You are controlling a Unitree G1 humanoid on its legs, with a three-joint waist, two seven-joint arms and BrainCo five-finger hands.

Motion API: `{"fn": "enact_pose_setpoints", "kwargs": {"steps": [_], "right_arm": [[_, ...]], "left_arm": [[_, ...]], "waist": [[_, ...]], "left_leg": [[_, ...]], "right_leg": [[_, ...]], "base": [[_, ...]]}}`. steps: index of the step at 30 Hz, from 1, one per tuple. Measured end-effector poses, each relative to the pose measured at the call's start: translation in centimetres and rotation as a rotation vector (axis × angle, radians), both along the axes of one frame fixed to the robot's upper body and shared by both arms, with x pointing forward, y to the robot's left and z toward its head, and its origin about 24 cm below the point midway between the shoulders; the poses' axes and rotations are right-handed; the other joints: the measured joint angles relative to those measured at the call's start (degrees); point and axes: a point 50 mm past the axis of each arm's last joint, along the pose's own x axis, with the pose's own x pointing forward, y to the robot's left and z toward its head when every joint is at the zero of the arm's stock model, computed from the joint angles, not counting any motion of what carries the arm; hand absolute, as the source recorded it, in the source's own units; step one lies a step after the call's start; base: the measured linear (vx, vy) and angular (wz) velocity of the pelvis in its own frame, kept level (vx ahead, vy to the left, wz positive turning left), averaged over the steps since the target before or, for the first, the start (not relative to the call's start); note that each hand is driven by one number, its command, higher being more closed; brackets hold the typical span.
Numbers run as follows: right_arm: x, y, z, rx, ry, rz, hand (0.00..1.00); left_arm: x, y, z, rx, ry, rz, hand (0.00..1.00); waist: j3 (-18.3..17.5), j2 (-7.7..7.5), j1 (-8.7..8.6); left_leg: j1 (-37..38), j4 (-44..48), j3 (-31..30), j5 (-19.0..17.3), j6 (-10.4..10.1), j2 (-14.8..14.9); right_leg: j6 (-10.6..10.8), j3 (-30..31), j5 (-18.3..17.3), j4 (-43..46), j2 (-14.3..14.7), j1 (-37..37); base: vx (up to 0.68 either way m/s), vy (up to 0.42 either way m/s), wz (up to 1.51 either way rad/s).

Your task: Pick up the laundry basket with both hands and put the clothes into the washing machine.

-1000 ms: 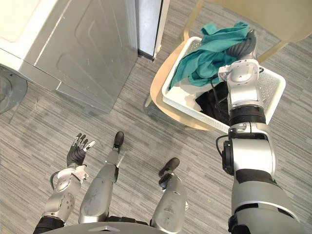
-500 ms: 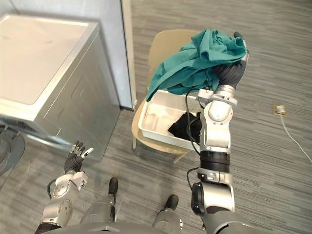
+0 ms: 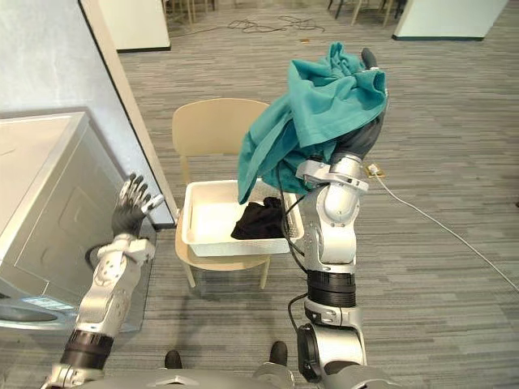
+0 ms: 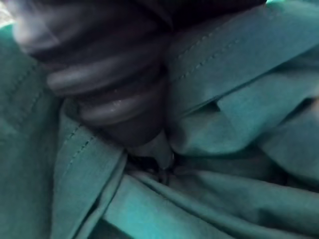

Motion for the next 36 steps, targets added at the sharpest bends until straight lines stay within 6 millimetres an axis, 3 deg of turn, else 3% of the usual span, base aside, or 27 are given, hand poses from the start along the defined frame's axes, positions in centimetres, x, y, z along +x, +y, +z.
{"fn": "enact_pose_setpoints", "kwargs": {"steps": [3, 9, 19, 27, 34, 35, 36], "right_arm": [[-0.4, 1.0, 0.0, -0.007, -0.013, 0.079, 1.0], [-0.3, 2.7, -0.2, 0.008, -0.006, 0.226, 1.0], [-0.7, 5.6, -1.7, -0.024, 0.039, 0.425, 1.0], [-1.4, 8.2, -2.5, -0.021, 0.065, 0.622, 1.0], [-1.5, 8.6, -2.9, -0.018, 0.079, 0.644, 1.0], [-1.6, 8.6, -3.0, -0.017, 0.083, 0.646, 1.0], [-1.6, 8.5, -3.2, -0.014, 0.089, 0.645, 1.0]], "left_arm": [[1.8, -1.1, 2.2, 0.079, -0.079, -0.05, 0.0], [4.0, -3.9, 4.0, 0.205, -0.13, -0.162, 0.0], [5.9, -8.8, 7.5, 0.379, -0.233, -0.337, 0.0], [6.6, -11.5, 8.0, 0.503, -0.243, -0.422, 0.0], [6.3, -12.7, 7.8, 0.569, -0.25, -0.507, 0.0], [6.2, -13.0, 7.5, 0.582, -0.249, -0.534, 1.0], [6.0, -13.2, 7.3, 0.584, -0.243, -0.564, 1.0]], "waist": [[-0.7, 0.38, -1.28], [-1.8, 0.62, -2.48], [-2.31, 1.08, -4.61], [-3.62, 1.71, -5.33], [-3.95, 2.19, -5.42], [-3.95, 2.19, -5.38], [-3.95, 2.19, -5.32]], "left_leg": [[0.25, 0.0, 0.64, -0.08, -0.1, 0.12], [0.86, -0.01, 2.85, -0.61, -0.38, 0.58], [0.81, 0.0, 3.57, -0.68, -0.47, 0.63], [-0.49, -0.01, 4.31, -0.66, -0.47, 0.6], [-0.16, 0.0, 5.04, -0.69, -0.5, 0.6], [-0.17, 0.0, 5.05, -0.69, -0.5, 0.6], [-0.16, 0.0, 5.05, -0.69, -0.5, 0.6]], "right_leg": [[-0.08, 0.67, 0.07, -0.01, 0.16, -0.24], [-0.2, 2.93, 0.18, -0.01, 0.8, -1.28], [-0.29, 3.78, 0.72, 0.0, 0.99, -2.01], [-0.38, 4.46, 0.61, 0.0, 1.01, -3.78], [-0.25, 5.23, 1.26, 0.0, 1.09, -3.97], [-0.25, 5.24, 1.25, 0.0, 1.1, -3.97], [-0.25, 5.24, 1.21, 0.0, 1.1, -3.97]], "base": [[-0.01, -0.021, -0.12], [-0.01, -0.012, -0.19], [0.0, -0.005, -0.05], [-0.01, -0.005, -0.03], [0.0, -0.003, -0.05], [0.0, 0.0, 0.0], [-0.03, -0.009, 0.01]]}}
